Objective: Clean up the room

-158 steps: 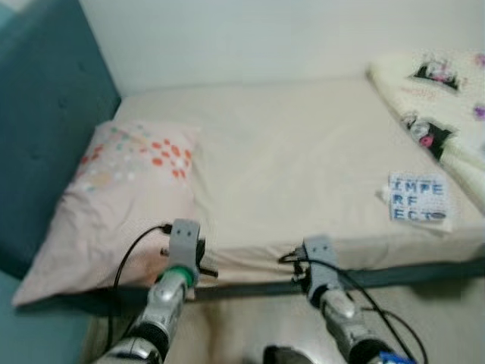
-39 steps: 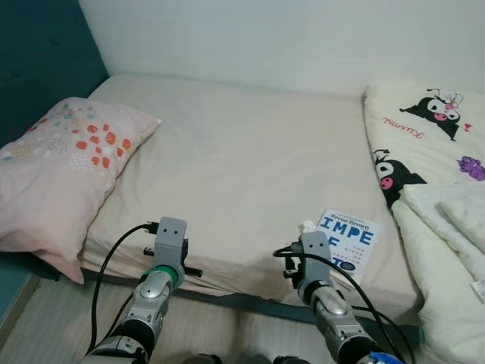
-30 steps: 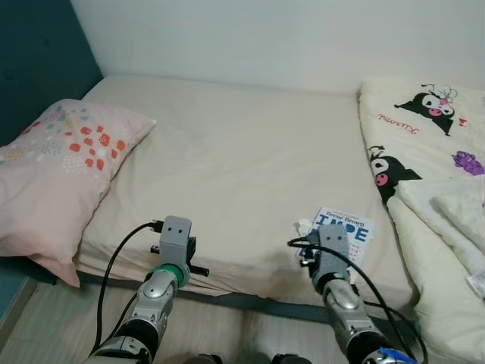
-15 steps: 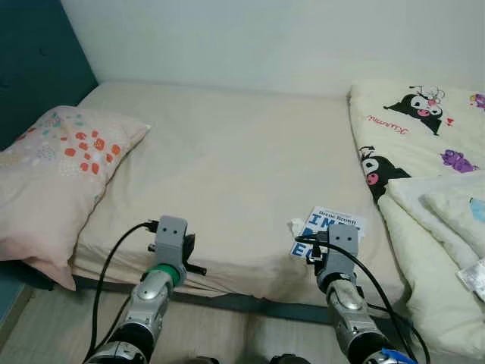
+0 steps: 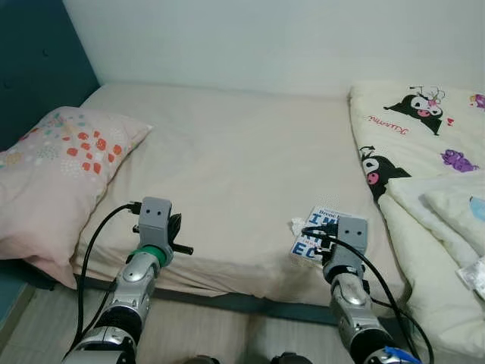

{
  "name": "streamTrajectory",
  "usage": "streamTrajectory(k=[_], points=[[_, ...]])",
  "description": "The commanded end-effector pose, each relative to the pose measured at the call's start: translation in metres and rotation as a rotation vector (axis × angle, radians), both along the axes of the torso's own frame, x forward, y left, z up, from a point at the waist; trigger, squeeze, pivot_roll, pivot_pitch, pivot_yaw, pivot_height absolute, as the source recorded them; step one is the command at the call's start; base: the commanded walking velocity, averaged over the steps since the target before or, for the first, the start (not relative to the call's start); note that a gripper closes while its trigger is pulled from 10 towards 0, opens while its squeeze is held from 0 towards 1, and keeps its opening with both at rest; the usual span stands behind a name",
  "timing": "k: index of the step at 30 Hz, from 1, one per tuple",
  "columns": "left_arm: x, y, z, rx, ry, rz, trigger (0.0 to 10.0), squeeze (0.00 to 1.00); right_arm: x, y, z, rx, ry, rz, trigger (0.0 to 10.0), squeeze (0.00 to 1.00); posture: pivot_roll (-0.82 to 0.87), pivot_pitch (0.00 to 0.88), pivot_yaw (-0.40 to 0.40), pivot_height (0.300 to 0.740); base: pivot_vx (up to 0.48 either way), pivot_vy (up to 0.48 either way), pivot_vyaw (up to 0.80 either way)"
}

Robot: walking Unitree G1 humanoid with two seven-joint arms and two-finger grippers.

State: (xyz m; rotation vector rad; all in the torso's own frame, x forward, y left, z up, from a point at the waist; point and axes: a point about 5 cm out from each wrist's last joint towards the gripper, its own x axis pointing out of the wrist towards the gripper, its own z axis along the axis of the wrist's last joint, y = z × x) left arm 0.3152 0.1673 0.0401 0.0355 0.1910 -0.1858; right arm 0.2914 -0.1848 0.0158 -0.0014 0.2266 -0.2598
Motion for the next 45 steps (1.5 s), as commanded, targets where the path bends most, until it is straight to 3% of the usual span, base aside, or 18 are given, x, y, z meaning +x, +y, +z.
streamTrajectory(k=[1, 5, 9, 13, 21, 26, 33, 35, 42, 45], points=[[-0.006, -0.002, -0.008, 0.008, 0.030, -0.018, 10.0, 0.00, -0.004, -0.003, -0.003, 0.006, 0.008, -0.021, 10.0, 0.00, 0.05, 0.077, 0.069, 0.661, 0.000, 0.000, 0.00], [-0.014, -0.004, -0.015, -0.014, 0.046, -0.013, 10.0, 0.00, -0.010, 0.000, -0.007, -0.007, 0.008, 0.009, 10.0, 0.00, 0.05, 0.106, 0.047, 0.661, 0.000, 0.000, 0.00], [-0.032, -0.011, -0.030, -0.037, 0.077, -0.013, 10.0, 0.00, -0.017, 0.012, -0.011, -0.062, 0.007, 0.180, 10.0, 0.00, 0.03, 0.142, 0.046, 0.661, 0.000, 0.000, 0.00], [-0.041, -0.020, -0.037, -0.032, 0.093, -0.027, 10.0, 0.00, -0.024, 0.014, -0.015, -0.090, 0.024, 0.254, 10.0, 0.00, 0.02, 0.146, 0.032, 0.661, 0.000, 0.000, 0.00], [-0.031, -0.032, -0.026, -0.077, 0.038, -0.003, 10.0, 0.00, -0.021, 0.001, -0.003, -0.103, -0.055, 0.201, 10.0, 0.00, -0.03, 0.153, 0.058, 0.661, 0.000, 0.000, 0.00], [-0.027, -0.022, -0.021, -0.100, 0.022, 0.053, 10.0, 0.00, -0.018, 0.006, 0.004, -0.153, -0.086, 0.218, 10.0, 0.00, -0.03, 0.129, 0.007, 0.656, 0.000, 0.000, 0.00], [-0.029, -0.015, -0.021, -0.107, 0.016, 0.097, 10.0, 0.00, -0.014, 0.008, 0.006, -0.139, -0.084, 0.208, 10.0, 0.00, -0.02, 0.140, -0.007, 0.647, 0.000, 0.000, 0.00], [-0.032, -0.014, -0.021, -0.125, 0.017, 0.120, 10.0, 0.00, -0.010, 0.002, 0.008, -0.112, -0.078, 0.156, 10.0, 0.00, -0.01, 0.163, 0.003, 0.647, 0.000, 0.000, 0.00], [-0.028, -0.021, -0.016, -0.139, 0.011, 0.081, 10.0, 0.00, -0.006, -0.009, 0.014, -0.096, -0.093, 0.098, 10.0, 0.00, -0.03, 0.188, 0.031, 0.647, 0.000, 0.000, 0.00], [-0.023, -0.032, -0.013, -0.146, 0.001, 0.035, 10.0, 0.00, -0.007, -0.017, 0.020, -0.122, -0.114, 0.096, 10.0, 0.00, -0.05, 0.196, 0.031, 0.647, 0.000, 0.000, 0.00]])
